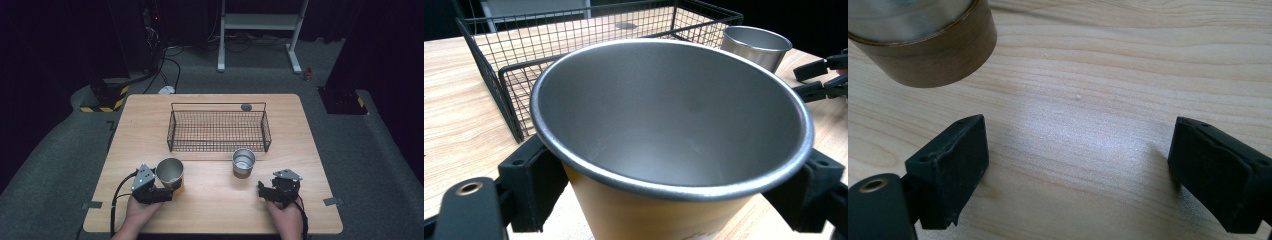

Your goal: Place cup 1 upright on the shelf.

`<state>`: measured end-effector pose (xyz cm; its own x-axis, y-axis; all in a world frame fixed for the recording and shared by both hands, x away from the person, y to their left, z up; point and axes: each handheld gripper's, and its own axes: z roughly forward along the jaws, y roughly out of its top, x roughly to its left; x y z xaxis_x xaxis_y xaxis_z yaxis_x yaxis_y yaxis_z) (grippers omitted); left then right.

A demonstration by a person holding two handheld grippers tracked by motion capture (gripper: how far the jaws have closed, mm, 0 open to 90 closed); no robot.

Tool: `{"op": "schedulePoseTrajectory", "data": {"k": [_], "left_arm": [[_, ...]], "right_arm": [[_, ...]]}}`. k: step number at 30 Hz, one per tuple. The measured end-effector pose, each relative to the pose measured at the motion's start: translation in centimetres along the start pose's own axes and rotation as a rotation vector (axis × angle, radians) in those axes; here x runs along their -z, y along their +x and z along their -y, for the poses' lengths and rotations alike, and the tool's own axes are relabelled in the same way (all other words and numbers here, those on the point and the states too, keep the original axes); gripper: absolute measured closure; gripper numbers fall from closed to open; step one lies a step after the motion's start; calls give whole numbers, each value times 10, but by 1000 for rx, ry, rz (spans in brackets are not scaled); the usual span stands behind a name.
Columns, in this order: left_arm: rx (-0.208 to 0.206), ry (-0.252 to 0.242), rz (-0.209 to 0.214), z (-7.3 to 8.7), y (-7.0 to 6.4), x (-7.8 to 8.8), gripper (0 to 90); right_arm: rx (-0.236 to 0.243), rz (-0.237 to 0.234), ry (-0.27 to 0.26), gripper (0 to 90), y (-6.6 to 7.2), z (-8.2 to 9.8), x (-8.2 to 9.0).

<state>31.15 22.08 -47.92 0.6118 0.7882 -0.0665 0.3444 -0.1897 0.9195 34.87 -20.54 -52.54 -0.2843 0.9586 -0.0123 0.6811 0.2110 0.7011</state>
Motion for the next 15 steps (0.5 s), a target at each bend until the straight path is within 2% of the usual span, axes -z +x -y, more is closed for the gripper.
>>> {"op": "schedulePoseTrajectory", "data": {"k": [15], "left_arm": [[-25, 10, -17, -14, 2, 3, 148]], "right_arm": [[0, 0, 0, 92, 0, 0, 0]]}}
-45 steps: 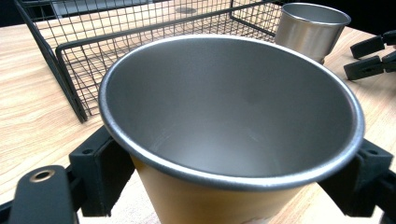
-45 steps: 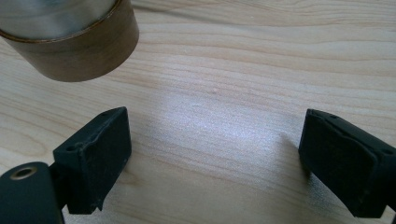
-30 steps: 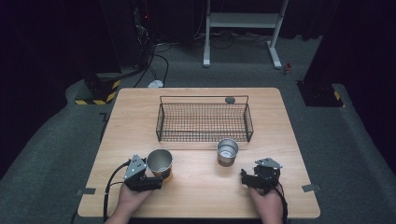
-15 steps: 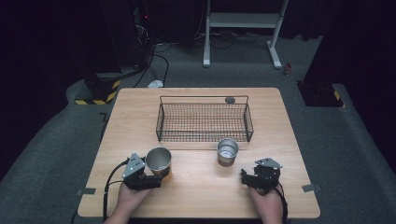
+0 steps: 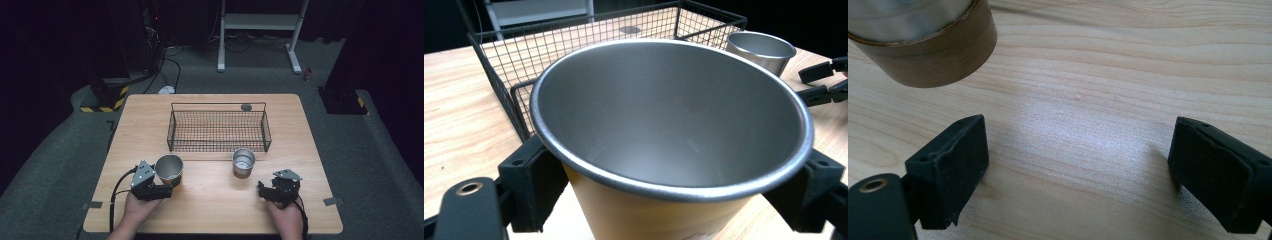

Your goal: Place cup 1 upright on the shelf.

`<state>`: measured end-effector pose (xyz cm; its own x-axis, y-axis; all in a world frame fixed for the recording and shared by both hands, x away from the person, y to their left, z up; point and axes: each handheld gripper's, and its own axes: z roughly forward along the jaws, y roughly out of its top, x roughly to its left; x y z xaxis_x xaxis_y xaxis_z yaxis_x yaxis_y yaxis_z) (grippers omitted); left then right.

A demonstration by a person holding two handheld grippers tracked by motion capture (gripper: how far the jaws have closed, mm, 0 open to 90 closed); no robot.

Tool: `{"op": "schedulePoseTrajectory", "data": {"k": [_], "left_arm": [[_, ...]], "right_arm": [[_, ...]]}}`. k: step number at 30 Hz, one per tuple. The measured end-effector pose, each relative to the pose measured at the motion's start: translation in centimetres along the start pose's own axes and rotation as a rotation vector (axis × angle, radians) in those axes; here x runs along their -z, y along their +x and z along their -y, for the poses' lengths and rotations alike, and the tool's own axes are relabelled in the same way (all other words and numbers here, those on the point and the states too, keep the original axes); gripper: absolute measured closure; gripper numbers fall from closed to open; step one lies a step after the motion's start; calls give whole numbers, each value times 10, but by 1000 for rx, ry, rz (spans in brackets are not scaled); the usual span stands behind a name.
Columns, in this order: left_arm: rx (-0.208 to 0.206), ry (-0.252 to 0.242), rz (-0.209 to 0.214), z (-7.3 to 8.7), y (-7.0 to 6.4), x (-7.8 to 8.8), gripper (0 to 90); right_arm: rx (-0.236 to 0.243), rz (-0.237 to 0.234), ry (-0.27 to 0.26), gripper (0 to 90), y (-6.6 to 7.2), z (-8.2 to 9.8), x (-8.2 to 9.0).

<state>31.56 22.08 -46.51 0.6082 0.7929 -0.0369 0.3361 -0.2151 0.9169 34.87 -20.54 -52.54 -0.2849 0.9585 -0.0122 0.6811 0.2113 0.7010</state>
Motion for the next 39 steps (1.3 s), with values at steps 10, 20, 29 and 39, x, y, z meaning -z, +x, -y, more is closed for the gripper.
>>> {"op": "schedulePoseTrajectory", "data": {"k": [10, 20, 29, 39], "left_arm": [[-14, -6, 5, -12, -3, -2, 148], [-11, -21, 12, -23, -4, -5, 148], [-6, -34, 18, -34, -4, -8, 148], [0, -43, 20, -43, -3, -11, 148]], "right_arm": [[0, 0, 0, 92, 0, 0, 0], [0, 0, 0, 92, 0, 0, 0], [0, 0, 0, 92, 0, 0, 0], [0, 0, 0, 92, 0, 0, 0]]}}
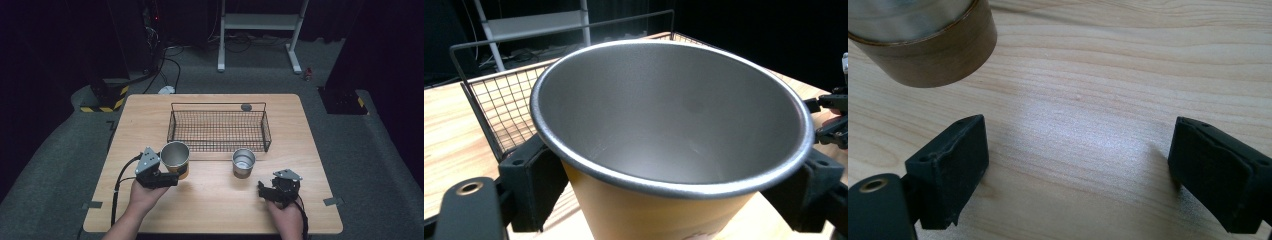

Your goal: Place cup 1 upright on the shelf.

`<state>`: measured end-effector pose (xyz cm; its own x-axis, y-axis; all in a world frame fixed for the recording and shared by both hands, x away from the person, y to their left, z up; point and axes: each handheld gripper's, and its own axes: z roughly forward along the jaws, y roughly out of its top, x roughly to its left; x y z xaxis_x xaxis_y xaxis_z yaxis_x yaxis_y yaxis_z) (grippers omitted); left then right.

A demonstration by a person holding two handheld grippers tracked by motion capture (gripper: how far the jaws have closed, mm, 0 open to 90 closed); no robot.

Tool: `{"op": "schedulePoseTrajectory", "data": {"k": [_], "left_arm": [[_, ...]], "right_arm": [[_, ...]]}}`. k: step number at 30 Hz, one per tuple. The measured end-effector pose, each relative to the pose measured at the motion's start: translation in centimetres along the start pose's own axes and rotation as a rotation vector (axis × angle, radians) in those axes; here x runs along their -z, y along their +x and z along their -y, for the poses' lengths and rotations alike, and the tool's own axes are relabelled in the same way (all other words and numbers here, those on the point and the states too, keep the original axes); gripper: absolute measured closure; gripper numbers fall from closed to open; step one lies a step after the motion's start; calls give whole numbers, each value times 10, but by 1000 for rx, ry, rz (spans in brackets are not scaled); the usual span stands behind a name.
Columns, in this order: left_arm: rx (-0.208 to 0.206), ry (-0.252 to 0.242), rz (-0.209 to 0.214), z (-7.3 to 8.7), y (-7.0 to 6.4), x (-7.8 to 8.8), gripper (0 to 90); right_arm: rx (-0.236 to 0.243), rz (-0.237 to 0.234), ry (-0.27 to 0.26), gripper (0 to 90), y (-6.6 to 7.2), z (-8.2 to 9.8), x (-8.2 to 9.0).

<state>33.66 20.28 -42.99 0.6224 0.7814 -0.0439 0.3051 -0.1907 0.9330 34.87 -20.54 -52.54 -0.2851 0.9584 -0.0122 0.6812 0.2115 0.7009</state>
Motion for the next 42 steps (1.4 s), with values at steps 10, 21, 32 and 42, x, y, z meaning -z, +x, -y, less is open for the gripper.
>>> {"op": "schedulePoseTrajectory", "data": {"k": [10, 21, 32, 42], "left_arm": [[28, -17, 7, -11, 4, -4, 148], [49, -23, 8, -21, 6, -13, 148], [57, -29, 7, -30, 10, -18, 148], [61, -26, 1, -41, 13, -27, 149]], "right_arm": [[2, 0, 0, 92, 0, 0, 0], [0, 0, 0, 92, 0, 0, 0], [0, 0, 0, 92, 0, 0, 0], [0, 0, 0, 92, 0, 0, 0]]}}
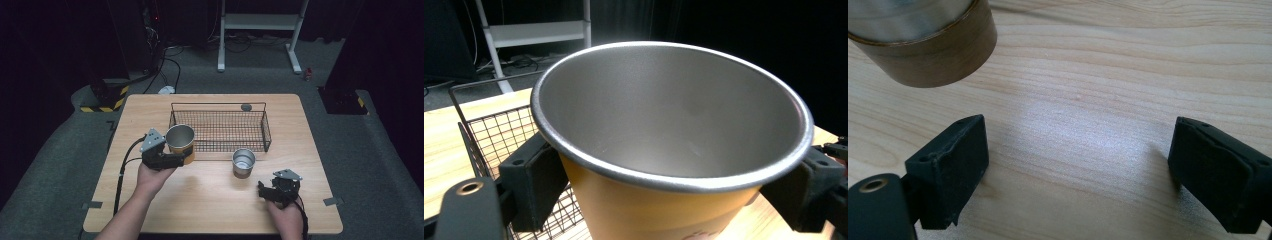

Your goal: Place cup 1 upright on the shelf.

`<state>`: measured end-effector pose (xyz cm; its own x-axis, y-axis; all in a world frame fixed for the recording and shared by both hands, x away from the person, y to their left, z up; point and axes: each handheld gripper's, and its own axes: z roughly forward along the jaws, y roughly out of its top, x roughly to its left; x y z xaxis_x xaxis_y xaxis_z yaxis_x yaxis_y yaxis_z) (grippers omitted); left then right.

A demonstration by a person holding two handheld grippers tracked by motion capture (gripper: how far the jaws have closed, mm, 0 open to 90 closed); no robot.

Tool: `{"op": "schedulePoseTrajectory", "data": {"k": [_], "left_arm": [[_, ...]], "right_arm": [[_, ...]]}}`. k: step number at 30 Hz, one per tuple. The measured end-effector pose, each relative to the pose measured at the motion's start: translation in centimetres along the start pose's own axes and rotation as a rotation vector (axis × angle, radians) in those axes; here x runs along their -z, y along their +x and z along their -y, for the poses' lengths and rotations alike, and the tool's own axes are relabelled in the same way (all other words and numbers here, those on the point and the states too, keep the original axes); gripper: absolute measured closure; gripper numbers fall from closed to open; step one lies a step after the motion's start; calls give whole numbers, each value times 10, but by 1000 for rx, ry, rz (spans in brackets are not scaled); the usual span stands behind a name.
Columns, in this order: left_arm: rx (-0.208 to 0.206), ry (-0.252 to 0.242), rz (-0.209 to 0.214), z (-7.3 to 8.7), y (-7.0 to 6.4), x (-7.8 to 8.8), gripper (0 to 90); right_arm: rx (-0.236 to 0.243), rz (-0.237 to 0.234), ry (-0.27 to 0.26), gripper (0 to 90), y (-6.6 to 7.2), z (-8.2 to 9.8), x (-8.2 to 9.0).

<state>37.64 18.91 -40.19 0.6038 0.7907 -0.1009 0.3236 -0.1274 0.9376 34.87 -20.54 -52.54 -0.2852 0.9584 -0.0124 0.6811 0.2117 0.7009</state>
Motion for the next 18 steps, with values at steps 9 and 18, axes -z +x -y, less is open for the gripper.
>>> {"op": "schedulePoseTrajectory", "data": {"k": [9, 18], "left_arm": [[6, 3, -11, -7, 4, -11, 148], [18, 6, -21, -19, 9, -24, 149]], "right_arm": [[0, 0, 0, 92, 0, 0, 0], [0, 0, 0, 92, 0, 0, 0]]}}
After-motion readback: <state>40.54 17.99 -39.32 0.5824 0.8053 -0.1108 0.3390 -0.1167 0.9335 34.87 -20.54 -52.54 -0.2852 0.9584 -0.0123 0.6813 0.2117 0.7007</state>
